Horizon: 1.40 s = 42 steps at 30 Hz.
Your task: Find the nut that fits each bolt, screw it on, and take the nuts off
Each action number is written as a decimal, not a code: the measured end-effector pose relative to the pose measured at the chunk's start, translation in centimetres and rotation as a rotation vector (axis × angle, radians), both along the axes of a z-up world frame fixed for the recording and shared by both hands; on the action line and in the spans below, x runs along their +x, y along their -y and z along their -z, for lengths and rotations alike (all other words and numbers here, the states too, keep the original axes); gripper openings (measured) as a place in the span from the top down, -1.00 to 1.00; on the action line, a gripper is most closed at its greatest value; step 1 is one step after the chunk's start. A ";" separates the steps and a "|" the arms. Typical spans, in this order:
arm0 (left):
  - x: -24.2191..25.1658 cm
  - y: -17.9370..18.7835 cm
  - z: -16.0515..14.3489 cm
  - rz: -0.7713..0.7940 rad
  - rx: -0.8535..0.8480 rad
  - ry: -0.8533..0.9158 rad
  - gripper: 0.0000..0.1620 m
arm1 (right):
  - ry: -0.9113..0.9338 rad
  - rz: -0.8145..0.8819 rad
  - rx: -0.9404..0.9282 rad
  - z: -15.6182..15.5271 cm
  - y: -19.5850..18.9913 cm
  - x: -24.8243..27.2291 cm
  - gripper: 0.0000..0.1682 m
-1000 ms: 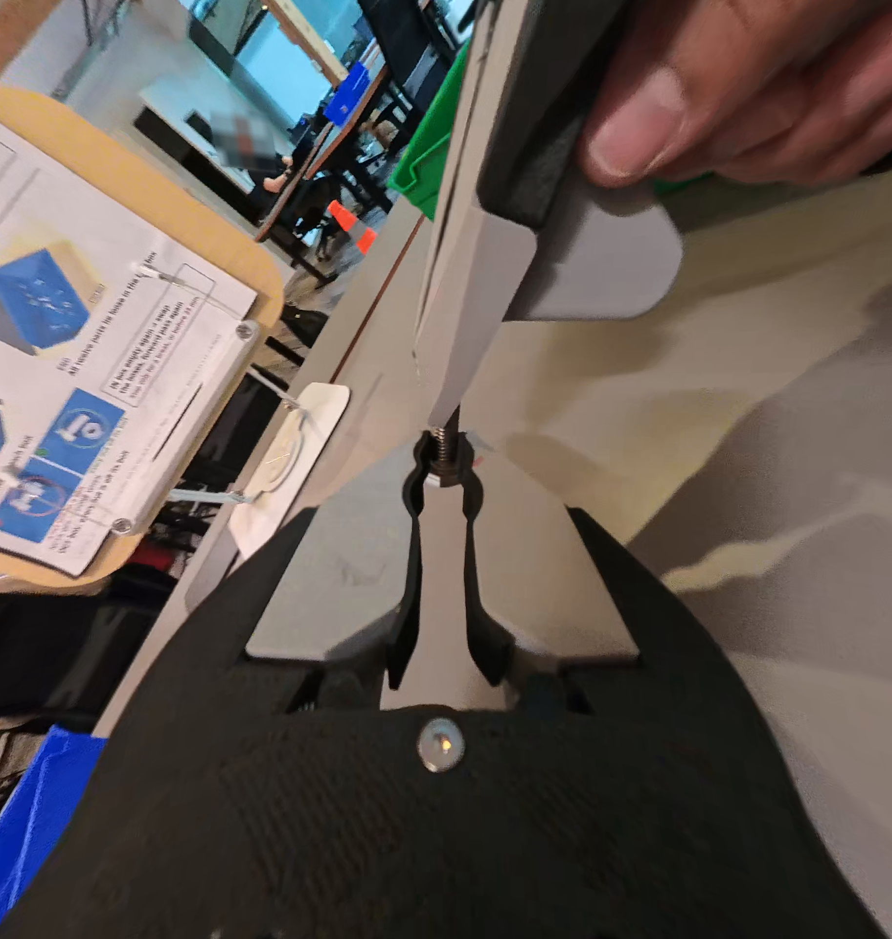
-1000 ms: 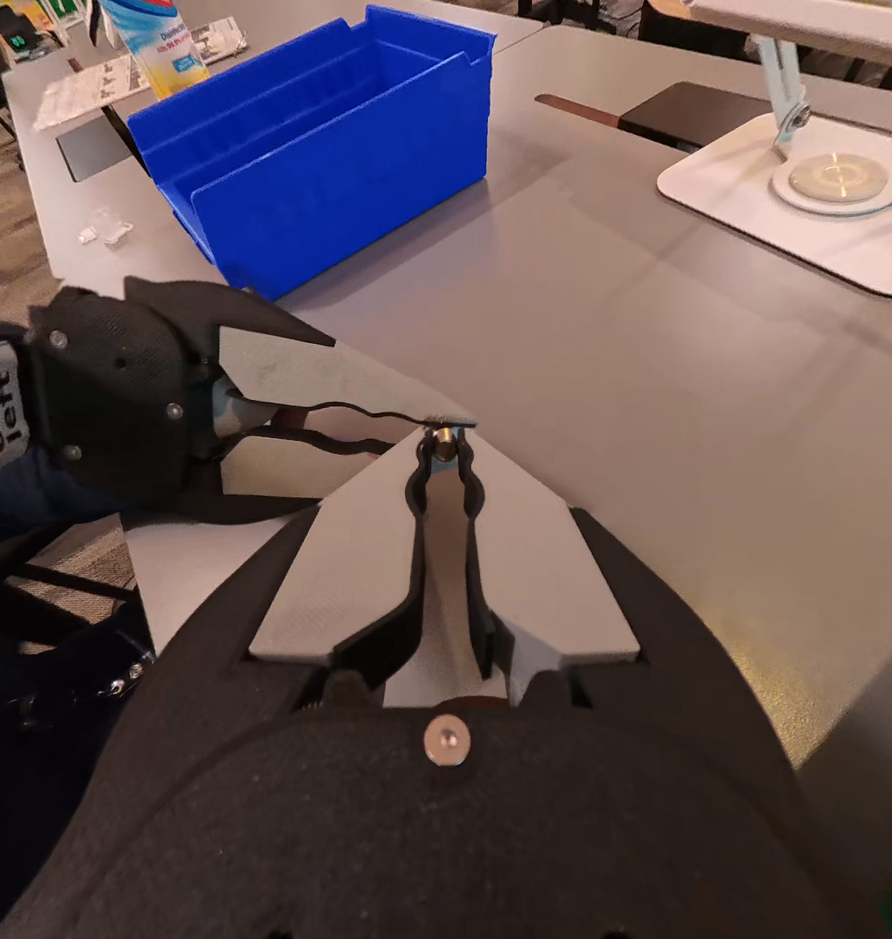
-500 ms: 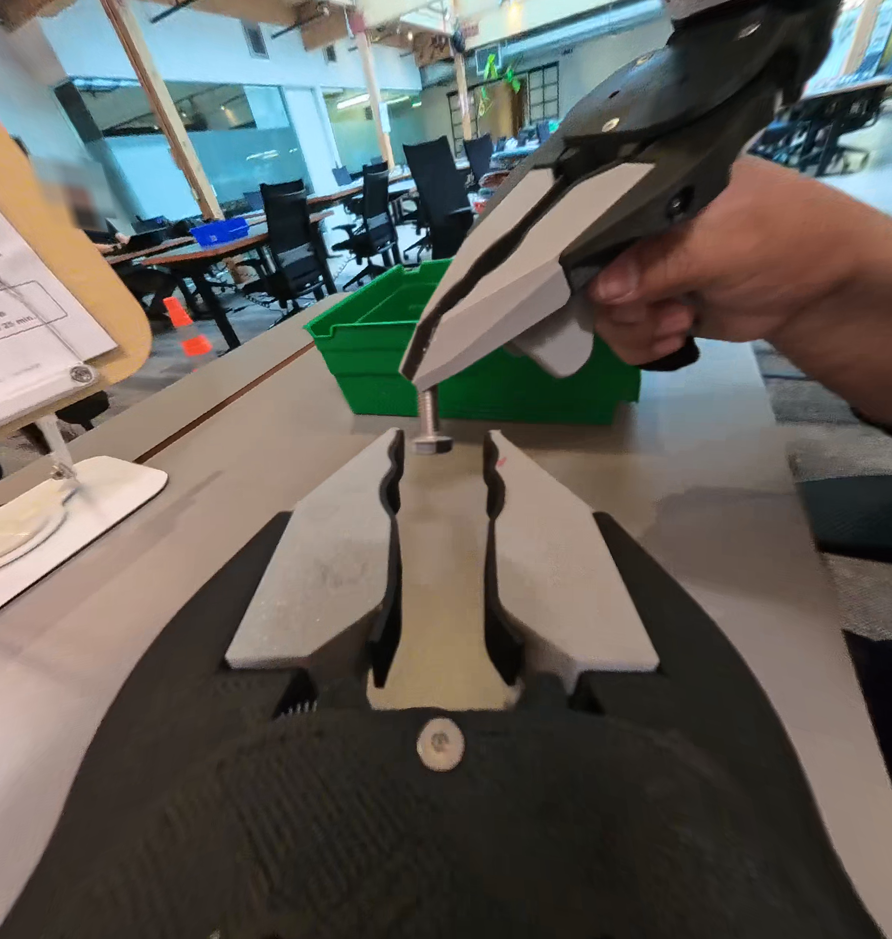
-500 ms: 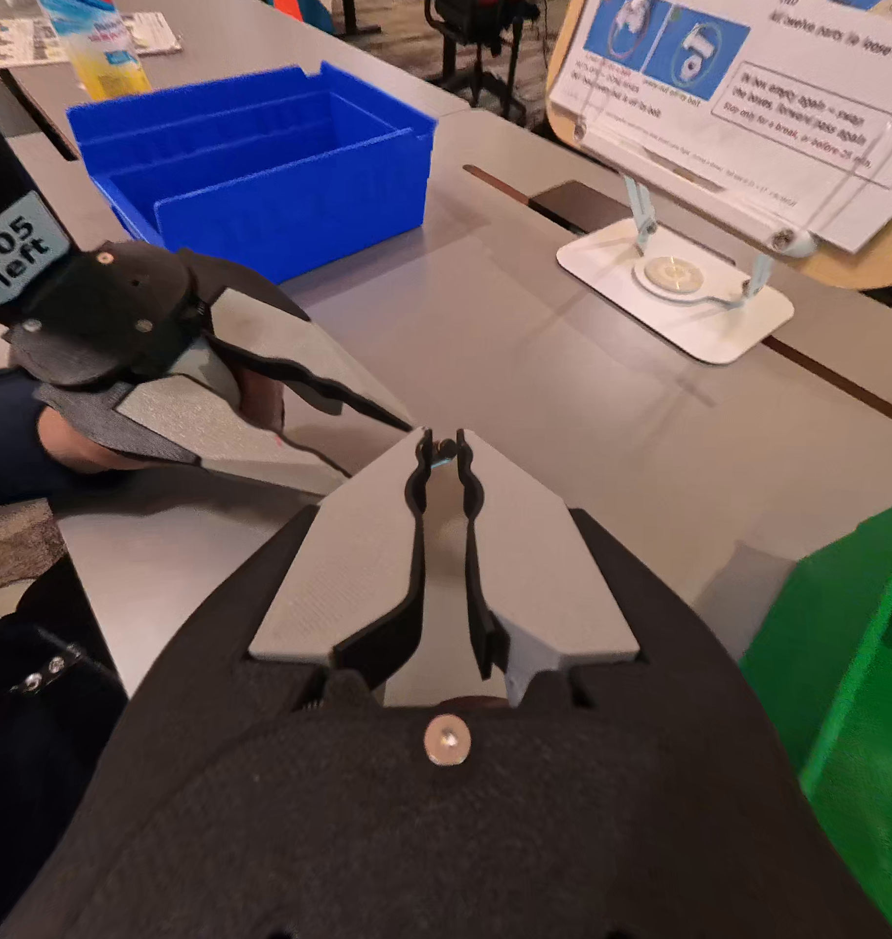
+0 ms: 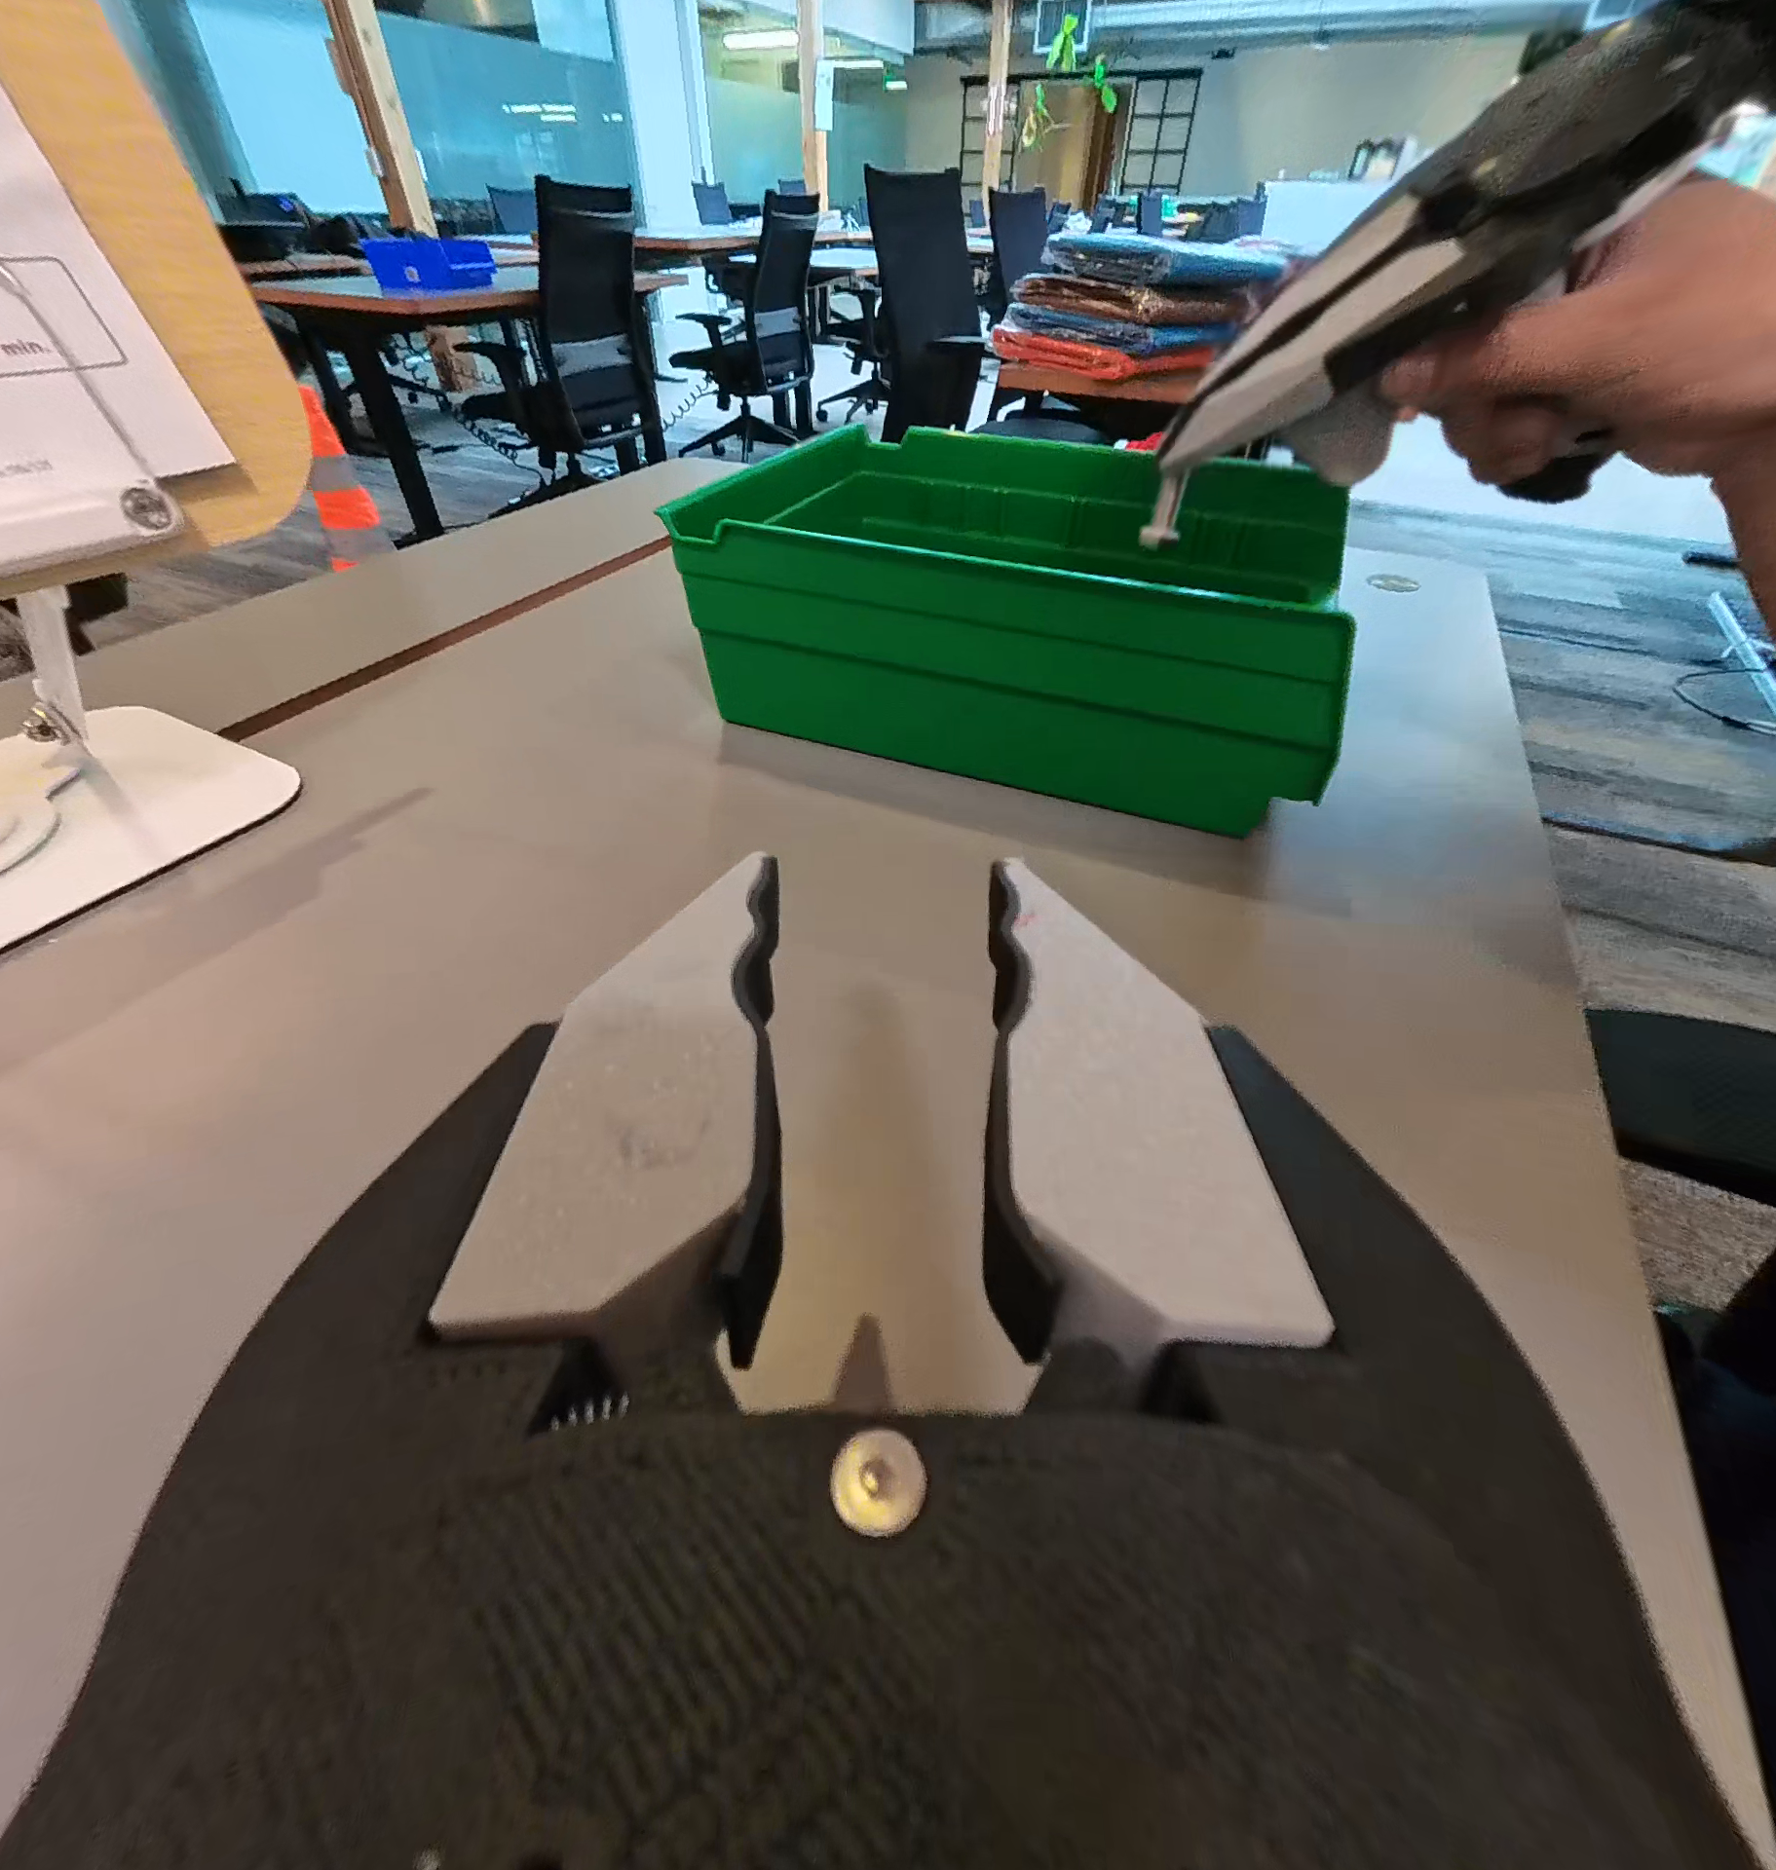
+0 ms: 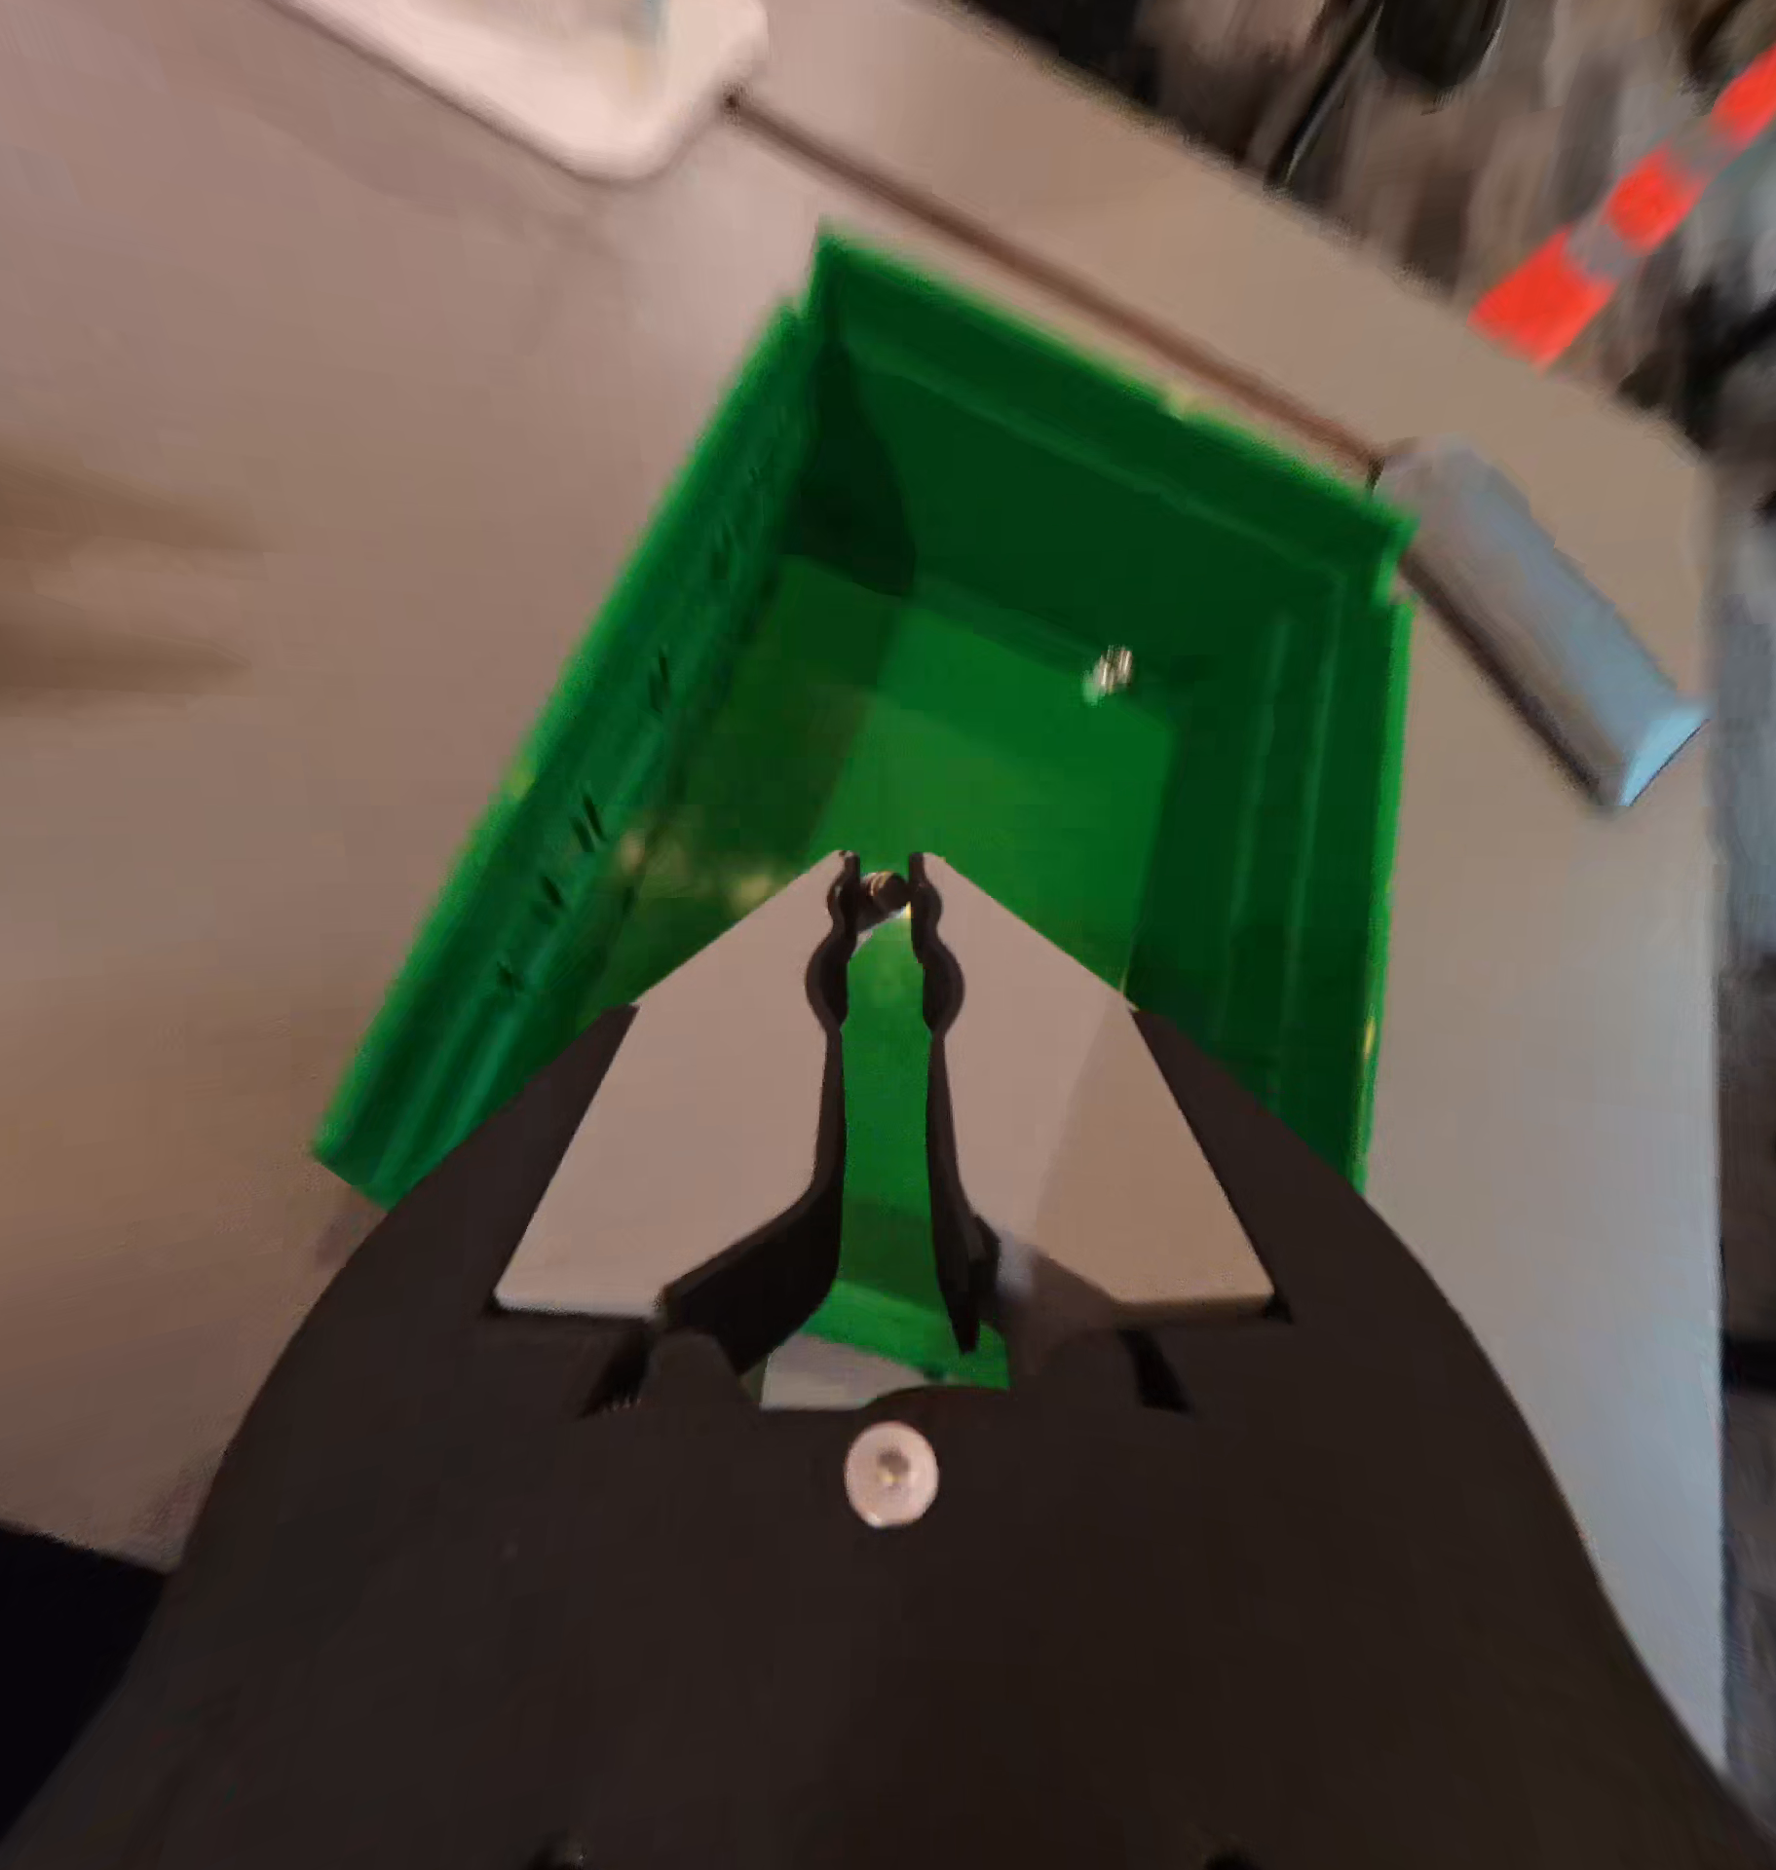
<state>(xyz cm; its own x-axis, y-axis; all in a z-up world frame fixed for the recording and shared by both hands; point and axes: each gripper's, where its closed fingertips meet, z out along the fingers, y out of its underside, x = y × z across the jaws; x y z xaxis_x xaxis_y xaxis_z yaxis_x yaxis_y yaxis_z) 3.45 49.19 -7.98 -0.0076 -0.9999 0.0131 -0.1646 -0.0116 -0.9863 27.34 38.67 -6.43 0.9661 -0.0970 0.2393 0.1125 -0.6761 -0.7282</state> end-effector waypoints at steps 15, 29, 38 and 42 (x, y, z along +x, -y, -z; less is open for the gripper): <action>0.2 -0.5 2.0 -0.017 0.111 -0.090 0.51 | 0.044 -0.066 0.231 -3.7 -1.2 -3.1 0.76; -15.4 -7.4 -6.2 -0.350 0.023 -0.098 0.50 | -0.163 -0.692 0.397 0.6 -12.8 -25.0 0.75; -30.3 -22.0 4.1 -0.707 -0.346 -0.709 0.51 | -0.039 -0.694 0.381 2.2 -12.8 -24.7 0.75; -32.4 -23.5 8.8 -0.760 -0.406 -0.912 0.47 | -0.053 -0.691 0.388 2.1 -12.7 -24.7 0.75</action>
<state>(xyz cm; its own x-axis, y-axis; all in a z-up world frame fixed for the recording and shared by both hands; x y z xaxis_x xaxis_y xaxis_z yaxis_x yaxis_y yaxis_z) -28.93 72.72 -16.76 0.7418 -0.6704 0.0175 -0.6031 -0.6782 -0.4199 2.64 51.33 -8.58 0.8473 0.4616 0.2628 0.3723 -0.1632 -0.9137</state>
